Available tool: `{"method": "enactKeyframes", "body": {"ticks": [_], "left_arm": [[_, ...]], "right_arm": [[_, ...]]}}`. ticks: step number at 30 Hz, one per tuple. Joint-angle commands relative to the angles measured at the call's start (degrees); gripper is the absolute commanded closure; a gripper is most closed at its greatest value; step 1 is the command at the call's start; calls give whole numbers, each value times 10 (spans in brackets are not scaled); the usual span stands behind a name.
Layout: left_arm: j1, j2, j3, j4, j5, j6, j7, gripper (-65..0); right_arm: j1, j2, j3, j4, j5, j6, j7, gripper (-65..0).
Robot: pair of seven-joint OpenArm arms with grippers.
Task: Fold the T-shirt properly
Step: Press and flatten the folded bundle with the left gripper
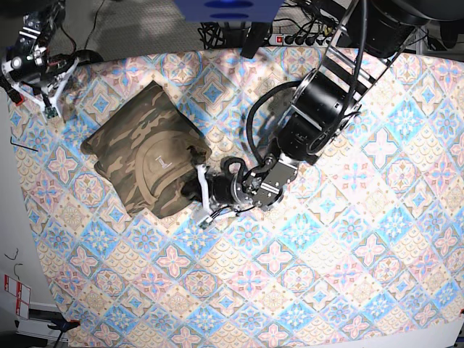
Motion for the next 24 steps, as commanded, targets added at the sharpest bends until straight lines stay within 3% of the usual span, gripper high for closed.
{"method": "enactKeyframes", "body": {"ticks": [1, 7, 9, 11, 13, 15, 17, 19, 21, 22, 24], "left_arm": [[-18, 7, -1, 10, -14, -6, -20, -59], [-16, 7, 1, 11, -41, -6, -68, -359], [-15, 7, 2, 11, -45, -6, -67, -394], [-12, 7, 2, 11, -46, -6, -67, -352], [-5, 7, 1, 11, -46, -6, -65, -267], [5, 7, 1, 19, -47, -6, -46, -156], [22, 7, 1, 69, -47, -6, 30, -12], [49, -6, 1, 153, -45, -6, 97, 0], [88, -39, 0, 264, -44, -6, 128, 0], [108, -58, -1, 327, -44, 8, 135, 0], [138, -90, -1, 433, -43, 68, 143, 0]], "right_arm": [[-2, 9, -1, 10, 3, 0, 8, -28], [-29, 9, -25, 14, 3, 0, 57, -29], [-29, 9, -27, 13, 3, 0, 59, -29], [-28, 9, -27, 12, 3, 0, 59, -29], [-26, 9, -26, 12, 3, 0, 59, -29], [-25, 9, -26, 12, 3, 0, 59, -29], [-24, 9, -26, 12, 3, 0, 59, -29], [-24, 9, -26, 12, 3, 0, 59, -29], [-24, 9, -26, 11, 3, 0, 59, -29], [-24, 9, -26, 11, 3, 0, 59, -29], [-16, 9, -26, 11, 3, 0, 60, -29]]}}
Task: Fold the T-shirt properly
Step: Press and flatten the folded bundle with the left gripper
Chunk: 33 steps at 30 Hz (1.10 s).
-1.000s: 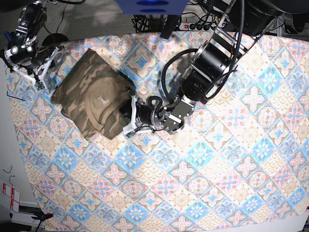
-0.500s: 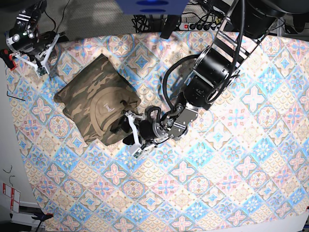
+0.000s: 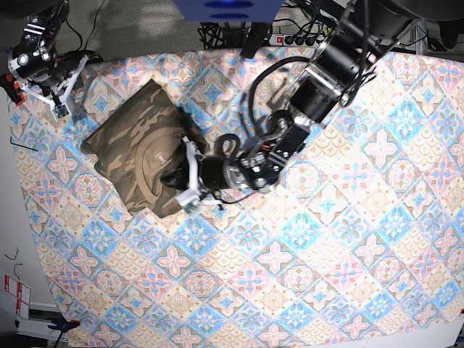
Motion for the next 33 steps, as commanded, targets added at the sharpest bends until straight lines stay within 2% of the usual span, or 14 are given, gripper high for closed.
{"method": "enactKeyframes", "body": {"ticks": [1, 3, 6, 11, 14, 18, 22, 26, 33], "left_arm": [[-7, -15, -3, 42, -4, 28, -3, 0], [-4, -43, 0, 98, -3, 75, 24, 0], [-3, -67, 17, 149, 0, 108, 102, 0], [-7, -73, 123, 198, 0, 106, 260, 0], [-8, -48, 174, 204, 1, 106, 353, 0], [-7, -29, 186, 204, 19, 106, 419, 0], [-8, -19, 185, 169, 58, 106, 424, 0], [-35, 33, 203, 11, 104, 93, 407, 0], [-76, 101, 219, -181, 123, 85, 242, 0]], "right_arm": [[6, 9, 4, 7, 1, -1, 6, -29], [6, 9, 2, 6, 1, -1, 6, -29], [7, 9, 2, 6, 1, -1, 6, -29], [11, 9, 1, 6, 1, -1, 6, -29], [15, 9, 1, 5, 1, -1, 5, -29], [16, 9, 1, 5, 1, -1, 5, -29], [16, 9, 1, 5, 1, -1, 5, -29], [16, 9, 3, 5, 1, -1, 5, -29], [15, 9, 4, 5, 1, -1, 5, -29]]}}
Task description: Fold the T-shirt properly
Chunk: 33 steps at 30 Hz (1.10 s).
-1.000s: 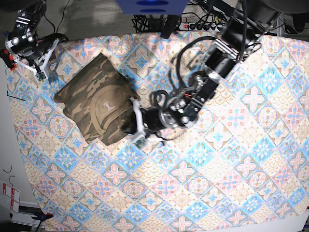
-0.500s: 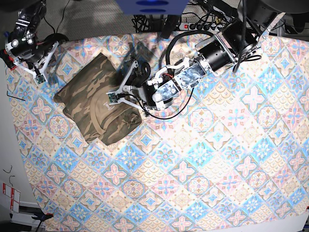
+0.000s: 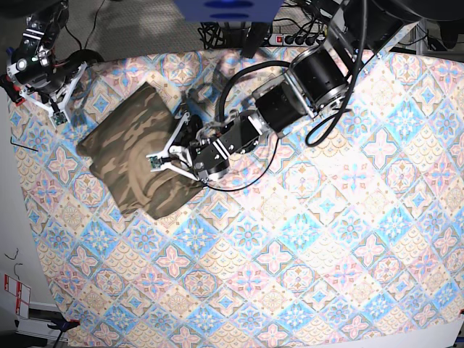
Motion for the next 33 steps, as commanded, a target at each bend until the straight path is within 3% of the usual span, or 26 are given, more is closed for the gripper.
{"method": "enactKeyframes", "body": {"ticks": [1, 5, 10, 14, 16, 21, 29, 33], "left_arm": [[-7, 1, 2, -35, 8, 4, -15, 0], [-43, 1, 1, -121, 5, 10, -117, 0], [-72, 1, 0, -174, 4, 75, -231, -4], [-76, 1, 0, -197, 3, 104, -318, -77], [-72, 1, 0, -196, 3, 132, -338, -75], [-39, 1, -25, -164, 0, 202, -323, 0], [127, -167, -156, 209, 3, 212, -323, 0], [194, -228, -197, 325, 3, 212, -323, 0]], "right_arm": [[-2, 7, 4, 9, 1, -1, 3, -29], [-2, 7, 5, 9, 1, -1, 3, -29], [-3, 7, 5, 9, 1, -1, 3, -29], [-3, 7, 5, 9, 1, -1, 2, -29], [-3, 7, 5, 10, 1, -1, 3, -29], [-1, 4, 39, 10, 1, -1, 3, -28], [0, 4, 63, 9, 1, -1, 3, -28], [0, 4, 63, 9, 1, -1, 3, -28]]}}
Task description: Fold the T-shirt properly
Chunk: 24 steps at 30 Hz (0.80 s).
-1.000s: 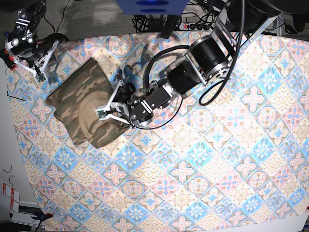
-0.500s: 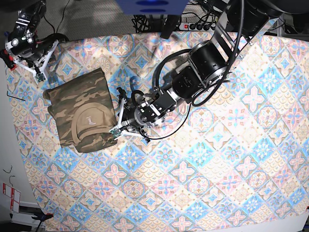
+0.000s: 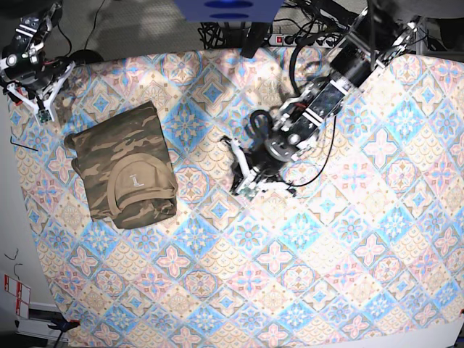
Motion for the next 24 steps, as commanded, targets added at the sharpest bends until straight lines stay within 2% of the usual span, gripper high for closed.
{"method": "enactKeyframes", "body": {"ticks": [1, 7, 11, 15, 18, 21, 24], "left_arm": [[17, -11, -11, 34, -4, -4, -11, 0], [152, -71, -78, 188, -3, -4, -12, 0], [249, -88, -142, 263, -2, -4, -15, 0], [323, -96, -199, 286, -2, -5, -15, 0], [373, -96, -236, 286, -1, -7, -16, 0], [415, -96, -253, 286, -1, -7, -38, 0], [453, -96, -264, 286, -1, -7, -55, 0]], "right_arm": [[-1, 9, 5, 9, 1, -1, 3, -28], [-4, 8, 3, 9, 1, -1, 24, -28], [-16, 7, 4, 9, 1, -1, 30, -28], [-29, -12, 6, 9, -7, -1, 32, -28], [-29, -31, 5, 9, -68, -1, 36, -28], [-31, -64, 2, 9, -150, -1, 71, -28], [-33, -99, 1, 8, -207, -1, 99, -28]]}}
